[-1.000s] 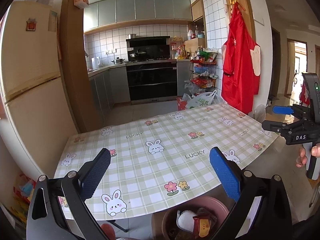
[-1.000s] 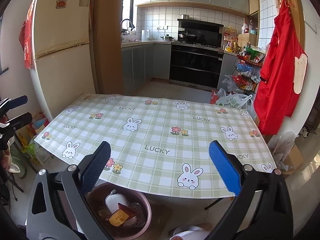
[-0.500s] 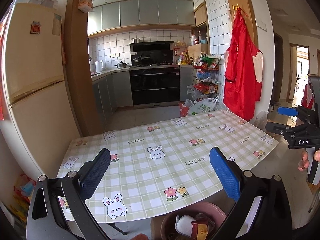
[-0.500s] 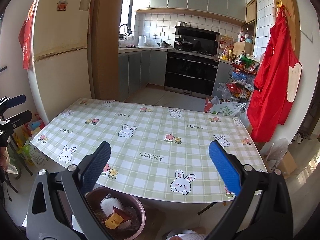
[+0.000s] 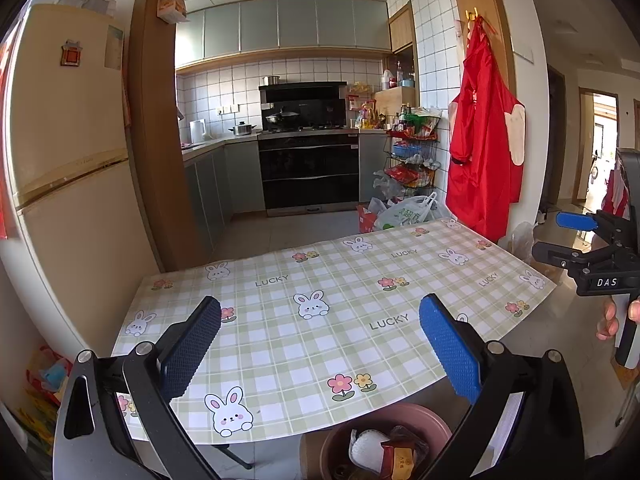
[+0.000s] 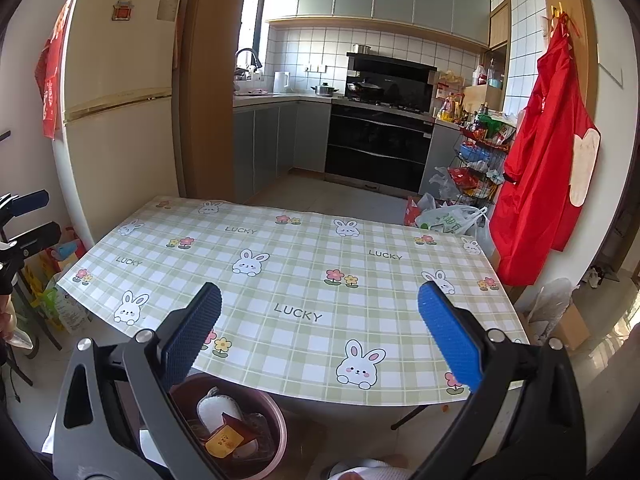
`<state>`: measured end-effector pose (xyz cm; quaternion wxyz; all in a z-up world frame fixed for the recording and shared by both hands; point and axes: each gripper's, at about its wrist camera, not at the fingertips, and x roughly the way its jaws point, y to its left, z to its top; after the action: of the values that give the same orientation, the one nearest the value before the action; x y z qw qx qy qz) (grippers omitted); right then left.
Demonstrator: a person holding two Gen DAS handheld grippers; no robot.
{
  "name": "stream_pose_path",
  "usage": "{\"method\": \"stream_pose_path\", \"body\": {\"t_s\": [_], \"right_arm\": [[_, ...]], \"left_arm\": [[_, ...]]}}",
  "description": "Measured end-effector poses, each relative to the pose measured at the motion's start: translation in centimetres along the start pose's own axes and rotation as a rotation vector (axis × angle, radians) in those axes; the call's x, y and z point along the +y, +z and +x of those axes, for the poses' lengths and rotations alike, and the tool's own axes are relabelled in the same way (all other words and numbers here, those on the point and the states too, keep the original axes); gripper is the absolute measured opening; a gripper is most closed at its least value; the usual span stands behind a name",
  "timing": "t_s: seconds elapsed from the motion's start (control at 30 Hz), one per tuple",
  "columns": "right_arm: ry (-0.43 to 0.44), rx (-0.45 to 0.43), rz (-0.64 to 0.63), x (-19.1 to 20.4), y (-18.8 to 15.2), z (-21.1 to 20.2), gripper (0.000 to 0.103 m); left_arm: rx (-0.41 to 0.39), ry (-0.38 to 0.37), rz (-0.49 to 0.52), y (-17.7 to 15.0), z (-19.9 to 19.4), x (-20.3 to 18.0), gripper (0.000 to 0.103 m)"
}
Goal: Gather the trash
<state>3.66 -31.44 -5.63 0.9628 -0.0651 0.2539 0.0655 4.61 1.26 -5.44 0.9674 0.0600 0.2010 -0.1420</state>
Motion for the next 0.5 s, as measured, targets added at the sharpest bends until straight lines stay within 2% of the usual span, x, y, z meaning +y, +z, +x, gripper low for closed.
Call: {"method": "stream_pose_path", "body": {"t_s": [0.5], "right_arm": [[-0.009, -0.003, 0.003, -0.41, 0.05, -0.23, 0.097]], "left_arm": [[0.002, -0.007, 0.003, 0.03, -0.22, -0.39, 0.097]]}}
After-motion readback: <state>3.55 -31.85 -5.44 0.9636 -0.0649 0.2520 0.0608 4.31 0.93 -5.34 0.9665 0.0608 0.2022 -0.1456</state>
